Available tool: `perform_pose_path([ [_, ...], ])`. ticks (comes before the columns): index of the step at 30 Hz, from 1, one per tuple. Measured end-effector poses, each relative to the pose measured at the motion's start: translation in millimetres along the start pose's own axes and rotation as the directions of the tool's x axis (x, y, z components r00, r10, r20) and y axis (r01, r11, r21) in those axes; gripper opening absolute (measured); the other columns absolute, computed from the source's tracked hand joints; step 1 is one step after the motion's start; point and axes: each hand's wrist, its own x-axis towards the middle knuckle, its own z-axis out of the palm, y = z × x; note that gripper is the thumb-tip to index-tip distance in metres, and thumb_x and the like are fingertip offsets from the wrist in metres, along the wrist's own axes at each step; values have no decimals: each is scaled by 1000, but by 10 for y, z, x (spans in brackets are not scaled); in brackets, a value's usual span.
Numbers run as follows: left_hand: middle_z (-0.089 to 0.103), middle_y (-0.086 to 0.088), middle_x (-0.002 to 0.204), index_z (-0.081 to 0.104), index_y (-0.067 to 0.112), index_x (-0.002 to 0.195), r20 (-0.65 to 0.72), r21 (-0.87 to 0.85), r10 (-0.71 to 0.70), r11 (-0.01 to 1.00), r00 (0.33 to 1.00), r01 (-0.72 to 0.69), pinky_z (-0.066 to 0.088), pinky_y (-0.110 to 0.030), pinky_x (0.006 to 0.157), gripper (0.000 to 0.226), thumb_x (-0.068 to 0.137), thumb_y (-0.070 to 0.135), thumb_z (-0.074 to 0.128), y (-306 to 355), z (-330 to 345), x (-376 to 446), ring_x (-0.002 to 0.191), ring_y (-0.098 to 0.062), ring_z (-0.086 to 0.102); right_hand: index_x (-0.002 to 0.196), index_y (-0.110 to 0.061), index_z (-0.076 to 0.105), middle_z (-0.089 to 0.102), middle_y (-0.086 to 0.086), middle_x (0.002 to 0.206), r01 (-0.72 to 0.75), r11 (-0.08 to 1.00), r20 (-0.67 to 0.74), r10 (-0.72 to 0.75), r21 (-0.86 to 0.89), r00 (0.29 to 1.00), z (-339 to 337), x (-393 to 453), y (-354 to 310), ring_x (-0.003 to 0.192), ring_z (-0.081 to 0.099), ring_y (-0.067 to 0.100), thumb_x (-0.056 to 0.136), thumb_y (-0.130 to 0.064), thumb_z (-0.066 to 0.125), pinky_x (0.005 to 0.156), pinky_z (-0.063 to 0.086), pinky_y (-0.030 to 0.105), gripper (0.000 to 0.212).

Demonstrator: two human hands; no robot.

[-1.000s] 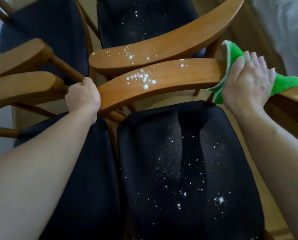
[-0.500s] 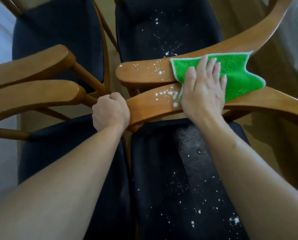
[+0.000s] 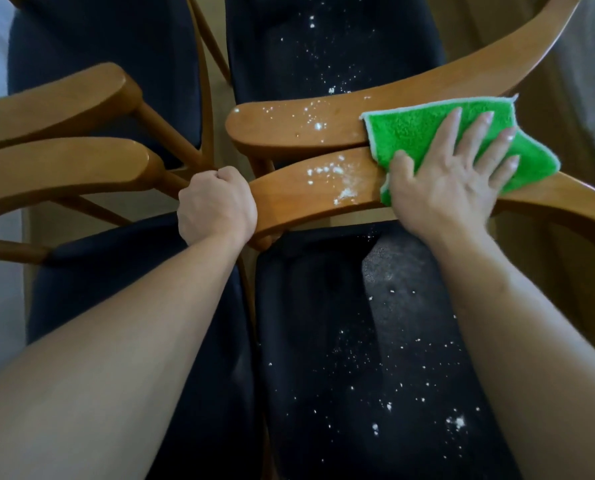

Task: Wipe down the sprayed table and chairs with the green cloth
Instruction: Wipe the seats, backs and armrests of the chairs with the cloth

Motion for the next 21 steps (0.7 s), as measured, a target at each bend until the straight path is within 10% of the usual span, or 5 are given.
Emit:
perform_pose_path([
  [8, 61, -1, 77, 66, 14, 90, 11, -15, 5, 1000, 1000, -5, 36, -26, 57, 41, 97, 32, 31, 24, -29, 0, 67, -16, 57, 154, -13, 16, 2, 22, 160, 324, 945, -58, -321, 49, 945, 381, -724, -753, 147, -2, 41, 96, -45, 26, 116, -5, 52, 67],
  [12, 55, 2, 69, 63, 15, 83, 18, -31, -5, 1000, 1000, 5, 36, -25, 54, 39, 97, 32, 31, 23, -35, -4, 60, -11, 52, 153, -21, 23, 16, 10, 161, 583, 813, -67, -582, -14, 810, 316, -564, -316, 148, 11, 29, 98, -41, 26, 117, 3, 44, 58],
  [18, 52, 3, 65, 57, 19, 75, -9, 3, 21, 1000, 1000, -21, 29, -21, 47, 38, 99, 34, 31, 11, -6, -12, 56, -8, 49, 155, -17, 11, 8, 9, 162, 164, 983, -172, -148, 84, 974, 218, -345, 137, 149, 2, 29, 94, -43, 26, 117, -4, 45, 68],
  [21, 51, 3, 64, 55, 20, 71, -4, 9, 33, 999, 999, -33, 29, -21, 46, 39, 99, 33, 30, 15, -21, -22, 56, -8, 49, 153, -17, 21, 13, 9, 161, 185, 972, -197, -156, 142, 968, 282, -449, -238, 148, 5, 31, 89, -40, 28, 117, -5, 46, 68],
])
